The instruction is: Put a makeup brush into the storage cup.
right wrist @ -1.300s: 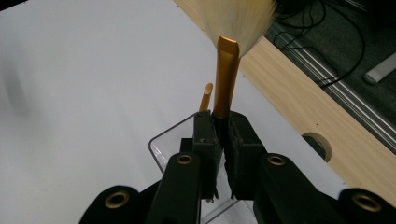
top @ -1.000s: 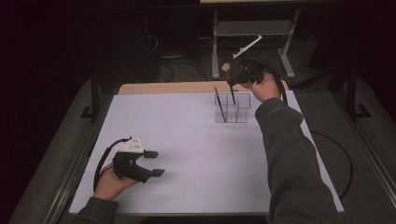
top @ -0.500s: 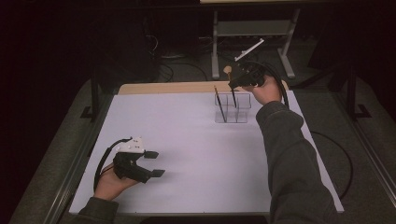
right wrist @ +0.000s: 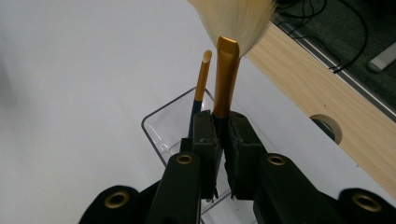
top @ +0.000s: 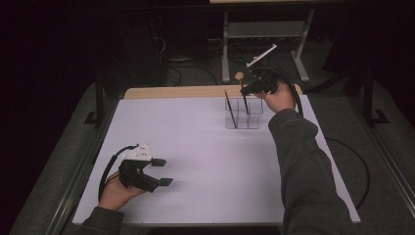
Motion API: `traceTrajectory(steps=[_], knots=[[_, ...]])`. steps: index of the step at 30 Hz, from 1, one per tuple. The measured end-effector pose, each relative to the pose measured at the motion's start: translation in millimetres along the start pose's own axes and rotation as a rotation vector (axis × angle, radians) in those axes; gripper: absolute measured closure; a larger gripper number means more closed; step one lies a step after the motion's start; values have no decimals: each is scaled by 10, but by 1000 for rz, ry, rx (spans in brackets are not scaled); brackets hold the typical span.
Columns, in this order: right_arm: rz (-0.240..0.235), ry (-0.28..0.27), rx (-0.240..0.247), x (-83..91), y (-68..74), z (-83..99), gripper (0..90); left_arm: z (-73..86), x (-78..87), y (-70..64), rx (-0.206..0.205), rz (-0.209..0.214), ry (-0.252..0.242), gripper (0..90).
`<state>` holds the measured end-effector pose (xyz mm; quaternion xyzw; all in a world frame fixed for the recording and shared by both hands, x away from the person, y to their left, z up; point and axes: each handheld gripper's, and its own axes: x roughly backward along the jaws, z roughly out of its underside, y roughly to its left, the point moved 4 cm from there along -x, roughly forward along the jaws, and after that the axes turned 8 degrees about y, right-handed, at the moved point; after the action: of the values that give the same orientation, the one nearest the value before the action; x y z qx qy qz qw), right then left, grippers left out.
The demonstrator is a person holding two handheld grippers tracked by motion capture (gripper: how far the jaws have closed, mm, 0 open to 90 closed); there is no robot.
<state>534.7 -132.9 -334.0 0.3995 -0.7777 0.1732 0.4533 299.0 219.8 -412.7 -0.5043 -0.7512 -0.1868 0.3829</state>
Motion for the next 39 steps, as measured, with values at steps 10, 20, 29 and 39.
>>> traceTrajectory(steps=[10,20,29,39], knots=[[-2,2,8,-39,0,6,829,7,1,2,5,0,3,274],[-2,2,5,-75,12,38,828,6,9,-2,4,-1,2,274],[-8,10,-12,-117,-12,115,828,3,1,1,-3,1,4,274],[-15,25,-17,-193,4,150,823,-4,4,-11,7,4,-8,274]])
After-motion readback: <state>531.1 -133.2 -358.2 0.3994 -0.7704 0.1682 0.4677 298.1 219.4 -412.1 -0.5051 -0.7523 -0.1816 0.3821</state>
